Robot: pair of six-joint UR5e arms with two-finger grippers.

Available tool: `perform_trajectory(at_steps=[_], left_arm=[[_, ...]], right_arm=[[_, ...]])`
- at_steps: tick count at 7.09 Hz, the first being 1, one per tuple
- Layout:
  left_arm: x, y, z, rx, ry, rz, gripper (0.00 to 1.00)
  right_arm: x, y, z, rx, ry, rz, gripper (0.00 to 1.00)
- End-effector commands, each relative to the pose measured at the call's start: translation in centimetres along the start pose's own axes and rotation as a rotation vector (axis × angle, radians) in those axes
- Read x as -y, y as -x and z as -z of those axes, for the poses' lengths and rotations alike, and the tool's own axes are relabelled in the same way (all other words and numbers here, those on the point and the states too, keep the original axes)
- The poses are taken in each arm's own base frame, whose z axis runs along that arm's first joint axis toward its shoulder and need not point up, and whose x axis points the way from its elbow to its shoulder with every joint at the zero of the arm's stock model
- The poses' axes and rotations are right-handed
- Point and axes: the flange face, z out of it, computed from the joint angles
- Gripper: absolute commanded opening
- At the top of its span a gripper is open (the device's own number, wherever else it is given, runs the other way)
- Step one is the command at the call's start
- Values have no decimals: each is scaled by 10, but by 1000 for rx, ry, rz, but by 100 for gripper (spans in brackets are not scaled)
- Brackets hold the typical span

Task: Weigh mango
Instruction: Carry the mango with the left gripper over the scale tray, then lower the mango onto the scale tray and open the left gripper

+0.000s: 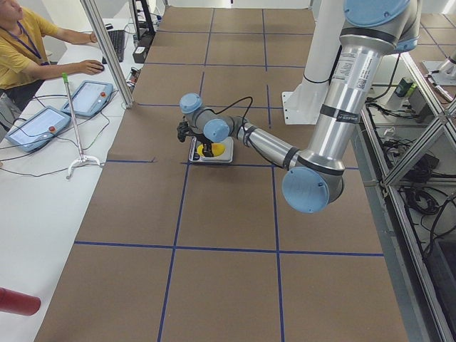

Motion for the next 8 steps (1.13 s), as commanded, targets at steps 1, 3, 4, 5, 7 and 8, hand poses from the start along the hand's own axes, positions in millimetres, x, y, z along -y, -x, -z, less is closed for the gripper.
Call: perform_trajectory(at_steps=[1,3,4,5,7,8], left_arm=[[-1,-13,-3,-2,-4,-16,0],[5,-28,-6,-7,-1,-31,0],[4,-29,-9,-6,4,-32,0],[2,-34,-15,-6,15,-37,0],[4,-30,-22,0,21,-40,40],[3,-30,-23,-10,14,-53,92]], right_arm=[[0,0,0,0,0,-1,100],[0,0,0,0,0,-1,100],[0,0,0,0,0,-1,100],[0,0,0,0,0,-1,100],[0,0,0,0,0,-1,100],[0,0,0,0,0,-1,100]])
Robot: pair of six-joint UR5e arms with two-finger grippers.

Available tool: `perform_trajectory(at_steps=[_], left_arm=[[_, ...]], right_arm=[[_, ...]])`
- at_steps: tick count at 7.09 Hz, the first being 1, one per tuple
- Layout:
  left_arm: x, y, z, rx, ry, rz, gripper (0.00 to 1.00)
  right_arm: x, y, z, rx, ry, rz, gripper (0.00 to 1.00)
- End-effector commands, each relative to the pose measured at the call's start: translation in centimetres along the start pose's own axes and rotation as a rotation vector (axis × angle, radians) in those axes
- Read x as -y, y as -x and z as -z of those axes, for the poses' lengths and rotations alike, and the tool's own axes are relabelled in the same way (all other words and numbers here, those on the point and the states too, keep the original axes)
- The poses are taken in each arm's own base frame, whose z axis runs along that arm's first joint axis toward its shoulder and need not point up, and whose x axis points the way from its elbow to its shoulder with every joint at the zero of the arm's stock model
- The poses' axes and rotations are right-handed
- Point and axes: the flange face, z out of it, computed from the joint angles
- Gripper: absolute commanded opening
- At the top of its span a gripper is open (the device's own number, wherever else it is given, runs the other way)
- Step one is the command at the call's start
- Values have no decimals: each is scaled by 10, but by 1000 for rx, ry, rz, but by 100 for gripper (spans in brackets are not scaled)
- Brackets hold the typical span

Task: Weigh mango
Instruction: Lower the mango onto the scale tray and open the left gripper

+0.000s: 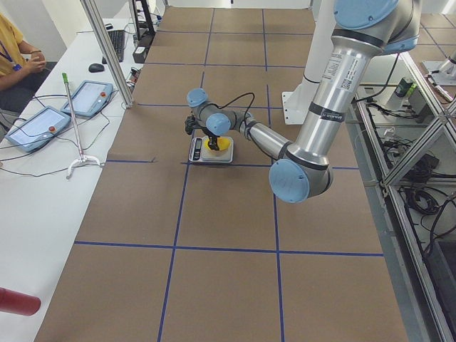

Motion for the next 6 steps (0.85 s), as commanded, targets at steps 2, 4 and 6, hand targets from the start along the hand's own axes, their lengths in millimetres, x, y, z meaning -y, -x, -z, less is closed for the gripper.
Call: perform_trajectory(at_steps=[2,4,6], left_arm=[[-3,-1,1,-10,-10,-2,100],[-1,21,52,-28,-80,19,100],[-9,103,75,8,-111,28,100]], right_arm=[[0,0,0,0,0,0,100],[0,0,0,0,0,0,100],[0,0,0,0,0,0,100]])
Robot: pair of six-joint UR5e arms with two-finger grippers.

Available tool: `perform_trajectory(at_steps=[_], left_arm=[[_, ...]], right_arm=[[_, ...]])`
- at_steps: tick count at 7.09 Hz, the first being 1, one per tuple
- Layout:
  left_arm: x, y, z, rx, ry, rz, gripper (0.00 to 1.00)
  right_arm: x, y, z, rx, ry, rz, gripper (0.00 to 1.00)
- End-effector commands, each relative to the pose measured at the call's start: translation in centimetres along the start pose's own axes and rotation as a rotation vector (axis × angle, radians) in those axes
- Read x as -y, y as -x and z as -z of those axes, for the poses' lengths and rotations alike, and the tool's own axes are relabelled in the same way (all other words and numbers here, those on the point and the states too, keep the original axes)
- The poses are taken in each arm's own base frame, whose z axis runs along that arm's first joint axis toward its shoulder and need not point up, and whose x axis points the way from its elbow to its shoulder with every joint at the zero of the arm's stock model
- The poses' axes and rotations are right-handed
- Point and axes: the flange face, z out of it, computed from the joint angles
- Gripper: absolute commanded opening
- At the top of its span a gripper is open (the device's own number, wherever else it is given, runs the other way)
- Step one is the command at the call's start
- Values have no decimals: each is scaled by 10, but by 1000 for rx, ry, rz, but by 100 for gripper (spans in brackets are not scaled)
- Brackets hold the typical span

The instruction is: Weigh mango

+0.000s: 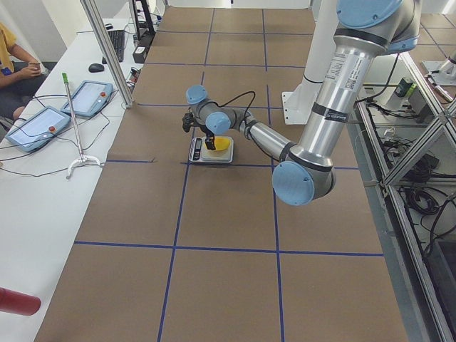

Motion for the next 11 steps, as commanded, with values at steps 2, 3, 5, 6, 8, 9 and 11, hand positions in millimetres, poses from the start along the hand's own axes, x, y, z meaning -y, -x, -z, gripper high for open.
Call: perform_trajectory(at_steps=[2,3,5,6,8,9,11], left_arm=[[-6,170,48,86,-58,-29,100],[-16,219,59,110,-64,-44,100],[-28,333,84,157,-78,-71,100],[-32,378,98,170,-85,-65,100],[-41,411,131,175,-114,-17,100],[-47,425,145,175,-119,23,100],[-50,431,144,174,-93,59,100]], right_arm=[[0,0,0,0,0,0,100],[0,0,0,0,-1,1,100],[0,0,0,0,0,0,100],[0,0,0,0,-1,1,100],[0,0,0,0,0,0,100],[0,0,0,0,0,0,100],[0,0,0,0,-1,1,100]])
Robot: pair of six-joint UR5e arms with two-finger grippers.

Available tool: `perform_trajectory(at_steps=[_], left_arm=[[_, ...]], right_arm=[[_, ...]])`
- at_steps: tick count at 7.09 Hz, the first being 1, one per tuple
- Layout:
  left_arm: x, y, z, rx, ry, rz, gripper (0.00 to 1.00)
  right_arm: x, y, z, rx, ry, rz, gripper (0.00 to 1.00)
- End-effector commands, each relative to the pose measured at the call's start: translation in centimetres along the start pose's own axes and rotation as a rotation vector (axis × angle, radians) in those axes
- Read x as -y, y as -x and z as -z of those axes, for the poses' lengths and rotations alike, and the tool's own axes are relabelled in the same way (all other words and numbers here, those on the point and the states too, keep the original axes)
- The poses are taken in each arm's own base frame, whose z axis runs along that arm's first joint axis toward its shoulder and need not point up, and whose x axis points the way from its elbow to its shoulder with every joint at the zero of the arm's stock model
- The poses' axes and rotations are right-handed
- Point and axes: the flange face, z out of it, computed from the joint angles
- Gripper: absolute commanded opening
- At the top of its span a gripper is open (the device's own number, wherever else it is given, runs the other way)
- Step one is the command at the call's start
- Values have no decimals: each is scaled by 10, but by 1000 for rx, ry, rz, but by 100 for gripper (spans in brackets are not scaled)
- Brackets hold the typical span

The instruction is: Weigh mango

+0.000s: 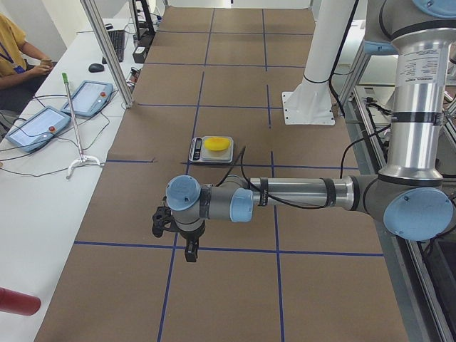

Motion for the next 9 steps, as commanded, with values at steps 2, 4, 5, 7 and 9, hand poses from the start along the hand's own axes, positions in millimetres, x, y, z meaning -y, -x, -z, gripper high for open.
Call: perform_trajectory(at_steps=[2,4,5,7,9], left_arm=[[-10,4,5,2,70,78,100],[-13,8,4,-7,70,18,100],[-11,7,10,-1,60,5,100],[-12,7,10,-4,62,-34,100],[-12,8,9,-5,63,-88,100]], right_arm=[[0,0,0,0,1,-1,100],[0,0,0,0,0,0,100],[0,0,0,0,0,0,100],[0,0,0,0,0,0,100],[0,0,0,0,0,0,100]])
